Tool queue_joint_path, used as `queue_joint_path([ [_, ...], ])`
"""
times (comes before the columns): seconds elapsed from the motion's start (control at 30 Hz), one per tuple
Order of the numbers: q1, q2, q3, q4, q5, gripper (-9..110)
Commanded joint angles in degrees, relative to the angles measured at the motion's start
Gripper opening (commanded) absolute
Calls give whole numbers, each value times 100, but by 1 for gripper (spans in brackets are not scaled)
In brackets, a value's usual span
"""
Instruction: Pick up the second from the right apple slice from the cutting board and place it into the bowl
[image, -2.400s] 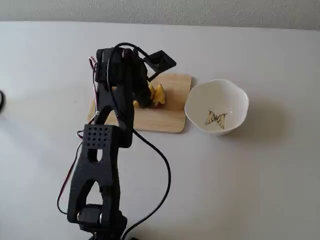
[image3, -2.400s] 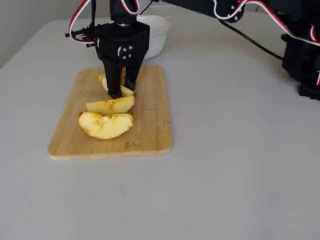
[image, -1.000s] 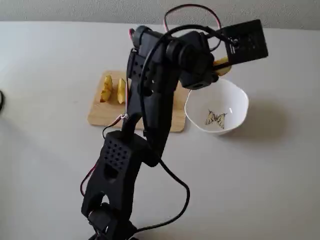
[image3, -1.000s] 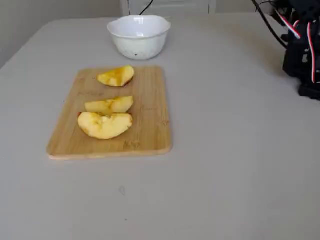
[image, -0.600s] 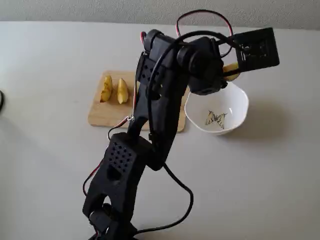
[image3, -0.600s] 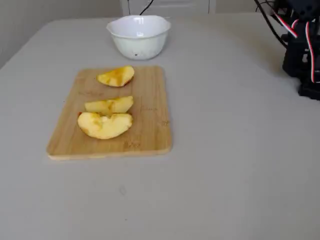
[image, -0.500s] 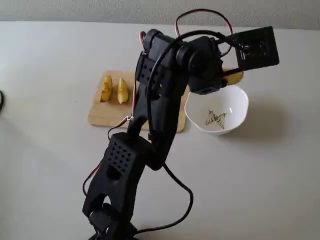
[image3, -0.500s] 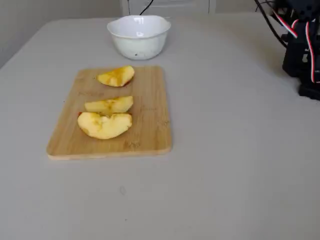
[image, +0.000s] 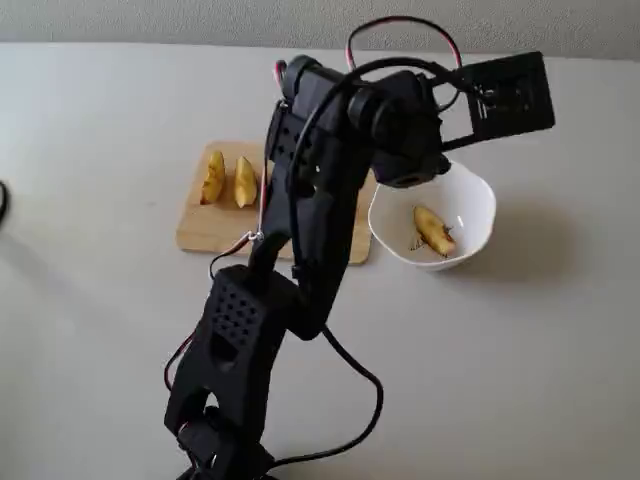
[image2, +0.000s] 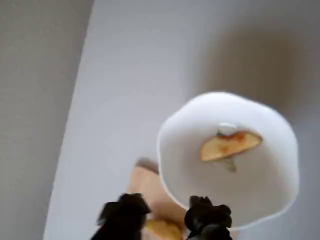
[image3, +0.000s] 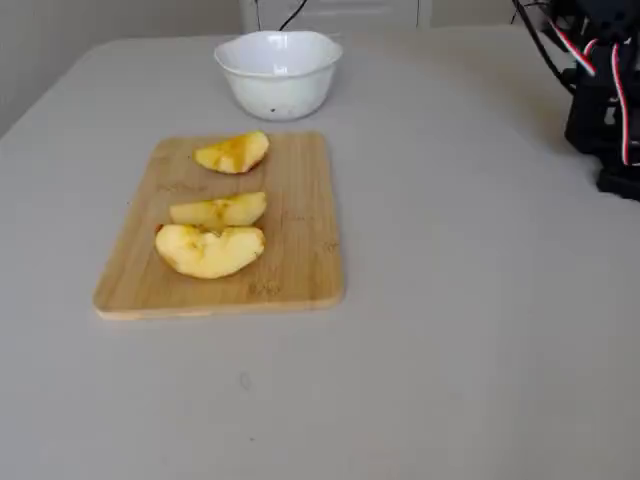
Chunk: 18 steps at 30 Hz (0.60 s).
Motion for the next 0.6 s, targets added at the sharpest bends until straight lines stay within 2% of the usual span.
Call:
queue_joint_path([
  [0.0, -536, 1837, 308, 255, 308, 0],
  [0.33, -2540, 5774, 835, 229, 1758, 0],
  [0.47, -2522, 6979, 923, 220, 2443, 0],
  [0.57, -2312, 8042, 1758, 202, 2733, 0],
])
